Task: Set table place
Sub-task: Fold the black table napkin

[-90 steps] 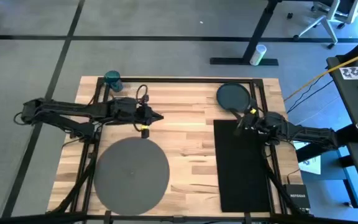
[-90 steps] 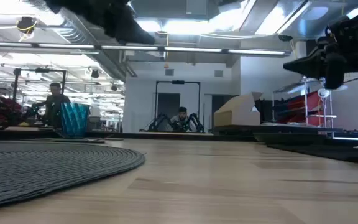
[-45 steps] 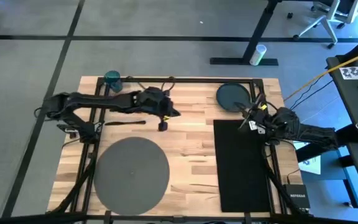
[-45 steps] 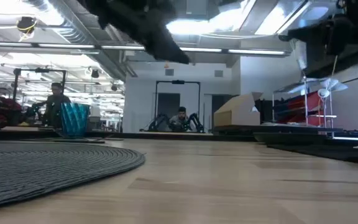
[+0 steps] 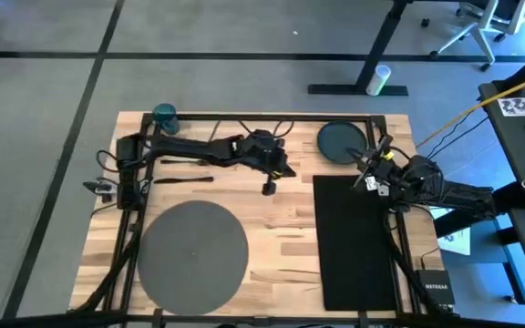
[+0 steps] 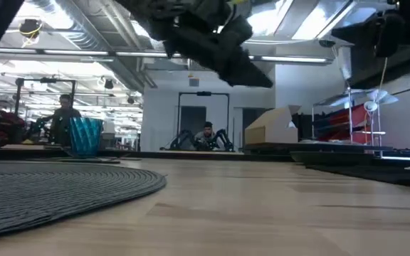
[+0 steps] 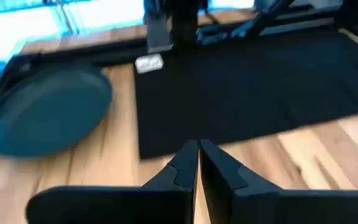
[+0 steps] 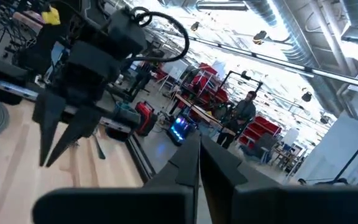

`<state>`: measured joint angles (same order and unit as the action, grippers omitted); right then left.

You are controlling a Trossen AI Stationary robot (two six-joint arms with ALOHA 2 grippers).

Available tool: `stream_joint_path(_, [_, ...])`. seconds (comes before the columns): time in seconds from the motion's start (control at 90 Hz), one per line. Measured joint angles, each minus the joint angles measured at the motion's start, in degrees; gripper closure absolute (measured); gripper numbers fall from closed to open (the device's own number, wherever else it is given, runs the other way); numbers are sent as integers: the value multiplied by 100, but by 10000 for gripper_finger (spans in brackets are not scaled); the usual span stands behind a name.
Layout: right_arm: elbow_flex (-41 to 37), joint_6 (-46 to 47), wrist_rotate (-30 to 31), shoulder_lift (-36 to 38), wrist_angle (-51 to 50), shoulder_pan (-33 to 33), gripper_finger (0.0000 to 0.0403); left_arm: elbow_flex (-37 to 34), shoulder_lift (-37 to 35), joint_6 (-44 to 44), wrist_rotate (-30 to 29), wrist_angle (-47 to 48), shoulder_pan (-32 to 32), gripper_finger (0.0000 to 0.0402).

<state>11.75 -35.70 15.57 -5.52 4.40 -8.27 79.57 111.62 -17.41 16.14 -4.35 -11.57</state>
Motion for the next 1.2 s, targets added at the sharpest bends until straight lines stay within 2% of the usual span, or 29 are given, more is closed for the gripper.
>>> stream_joint_path(0.267, [0,0,3,0,-48,0,403,550,813,-253,2,18,77,402])
stream_joint_path(0.511, [0,70,144,2,-297,0,403,1039,1462,-289,0,-459,186,402])
stream_joint_path(1.2, [0,137,346,1,-512,0,403,2449,2999,-1332,-26,-553,132,402])
